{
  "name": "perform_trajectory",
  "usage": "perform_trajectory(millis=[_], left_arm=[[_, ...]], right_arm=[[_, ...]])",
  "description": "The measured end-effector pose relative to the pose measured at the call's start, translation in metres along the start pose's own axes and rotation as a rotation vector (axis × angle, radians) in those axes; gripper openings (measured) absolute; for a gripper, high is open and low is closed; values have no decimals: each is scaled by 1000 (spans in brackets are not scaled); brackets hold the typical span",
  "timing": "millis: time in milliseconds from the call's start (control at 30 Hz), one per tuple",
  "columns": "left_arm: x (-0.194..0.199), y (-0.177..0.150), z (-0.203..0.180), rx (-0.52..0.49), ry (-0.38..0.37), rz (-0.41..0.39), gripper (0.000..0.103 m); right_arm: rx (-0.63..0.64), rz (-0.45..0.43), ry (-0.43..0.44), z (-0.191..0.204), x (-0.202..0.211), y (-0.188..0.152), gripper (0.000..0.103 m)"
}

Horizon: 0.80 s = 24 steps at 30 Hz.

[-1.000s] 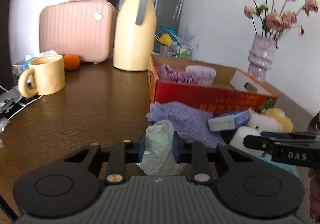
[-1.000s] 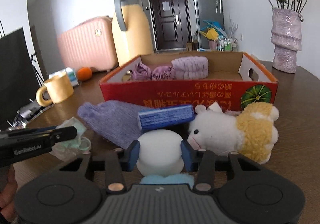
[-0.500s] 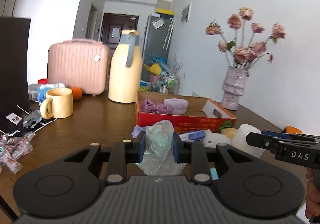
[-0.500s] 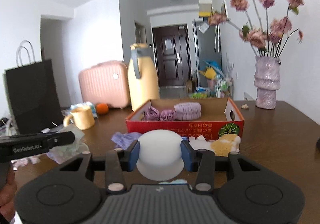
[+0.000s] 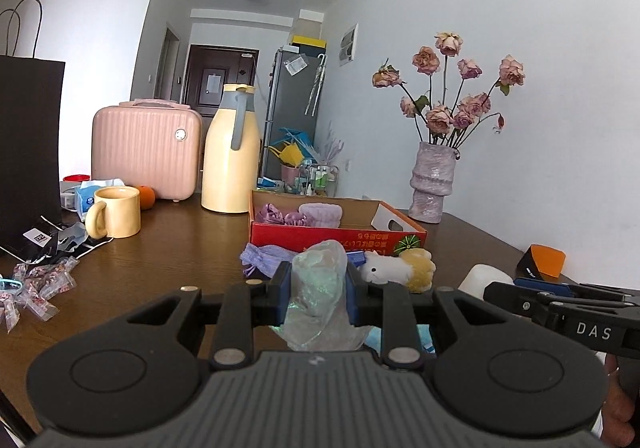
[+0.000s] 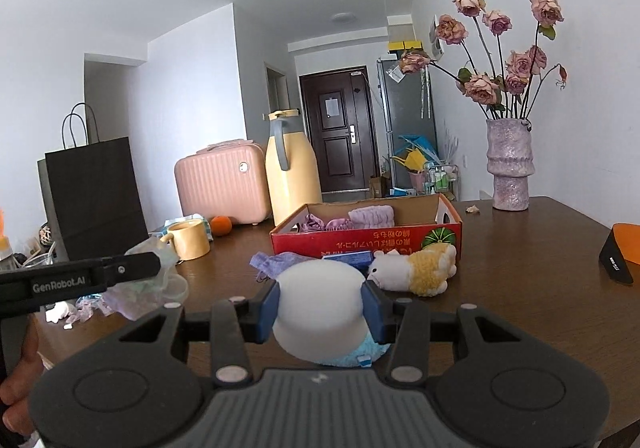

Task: Organize soft objects
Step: 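Carry the puff and sponge into the box and open both grippers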

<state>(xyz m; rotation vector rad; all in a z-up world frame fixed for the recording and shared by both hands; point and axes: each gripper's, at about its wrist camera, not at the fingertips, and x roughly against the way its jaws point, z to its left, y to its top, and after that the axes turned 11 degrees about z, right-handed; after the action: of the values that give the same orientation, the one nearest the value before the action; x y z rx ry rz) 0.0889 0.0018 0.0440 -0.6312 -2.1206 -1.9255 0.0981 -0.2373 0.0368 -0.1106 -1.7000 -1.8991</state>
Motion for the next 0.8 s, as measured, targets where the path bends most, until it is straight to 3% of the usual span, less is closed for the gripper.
perform_trajectory(millis=[233,400,667,800], left_arm=[[-24,23,5,-17,6,2,27],[-79,66,19,-13,-1,-9,27],[-226,148,52,22,-29,113,28],[-303,166,62,-2,-10,232,28]], right_arm=[[-8,16,20,-3,-13,10,44],[-14,31,76,-13,-52,46,44],[37,85,144,-31,-175,141,44],[72,192,142,-36,-262,173,44]])
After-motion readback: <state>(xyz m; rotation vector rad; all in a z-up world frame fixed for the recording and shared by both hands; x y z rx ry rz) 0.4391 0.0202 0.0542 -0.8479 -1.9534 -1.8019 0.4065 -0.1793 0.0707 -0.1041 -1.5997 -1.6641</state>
